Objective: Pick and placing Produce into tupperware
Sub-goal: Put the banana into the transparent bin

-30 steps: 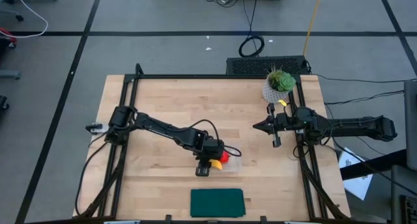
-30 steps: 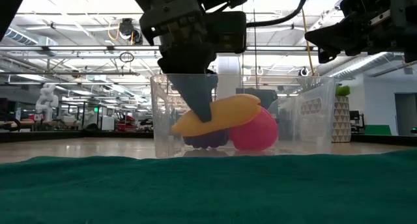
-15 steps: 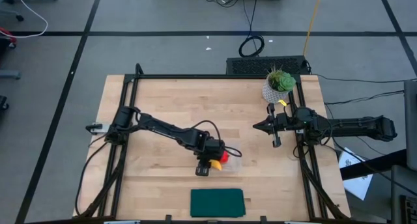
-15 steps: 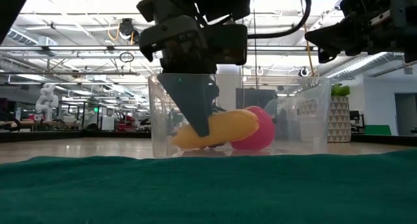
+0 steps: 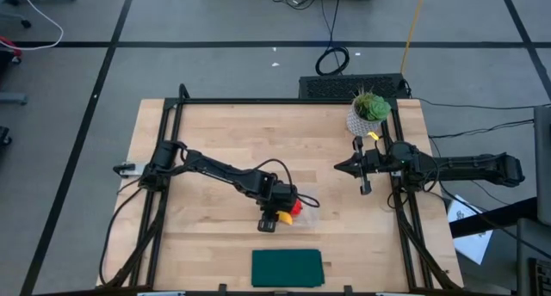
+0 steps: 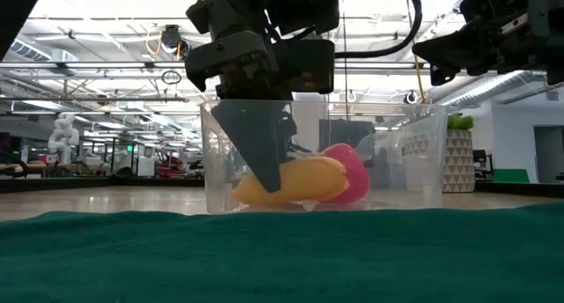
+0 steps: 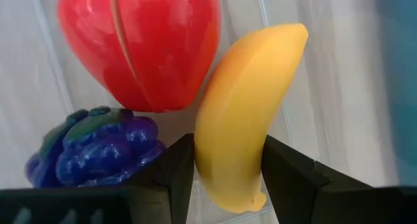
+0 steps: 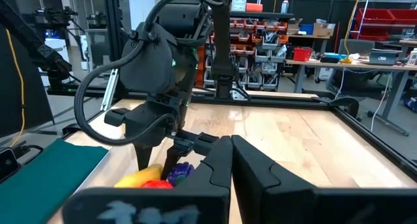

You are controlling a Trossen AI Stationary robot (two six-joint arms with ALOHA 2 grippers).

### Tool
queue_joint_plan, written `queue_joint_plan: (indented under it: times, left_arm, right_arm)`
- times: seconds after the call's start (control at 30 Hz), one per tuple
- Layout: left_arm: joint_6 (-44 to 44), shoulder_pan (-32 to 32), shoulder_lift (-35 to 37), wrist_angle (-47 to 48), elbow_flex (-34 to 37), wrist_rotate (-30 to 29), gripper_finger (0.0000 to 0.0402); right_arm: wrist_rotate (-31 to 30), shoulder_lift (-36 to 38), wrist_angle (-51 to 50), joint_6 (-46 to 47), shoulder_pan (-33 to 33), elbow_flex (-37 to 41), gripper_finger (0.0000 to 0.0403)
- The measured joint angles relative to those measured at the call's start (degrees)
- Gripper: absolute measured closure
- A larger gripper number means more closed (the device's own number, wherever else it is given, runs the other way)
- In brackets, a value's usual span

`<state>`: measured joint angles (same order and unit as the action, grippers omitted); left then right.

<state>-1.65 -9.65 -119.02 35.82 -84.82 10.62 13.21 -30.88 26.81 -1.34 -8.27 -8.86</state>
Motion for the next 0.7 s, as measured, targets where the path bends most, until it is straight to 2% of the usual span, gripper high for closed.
queue_joint_plan:
  times: [0.7]
  left_arm:
    - [0.7, 0.0, -1.6, -0.5, -0.1, 0.5, 0.0238]
  right_arm:
    - [-0.1, 0.0, 0.2, 0.2, 0.0, 0.0, 0.0403]
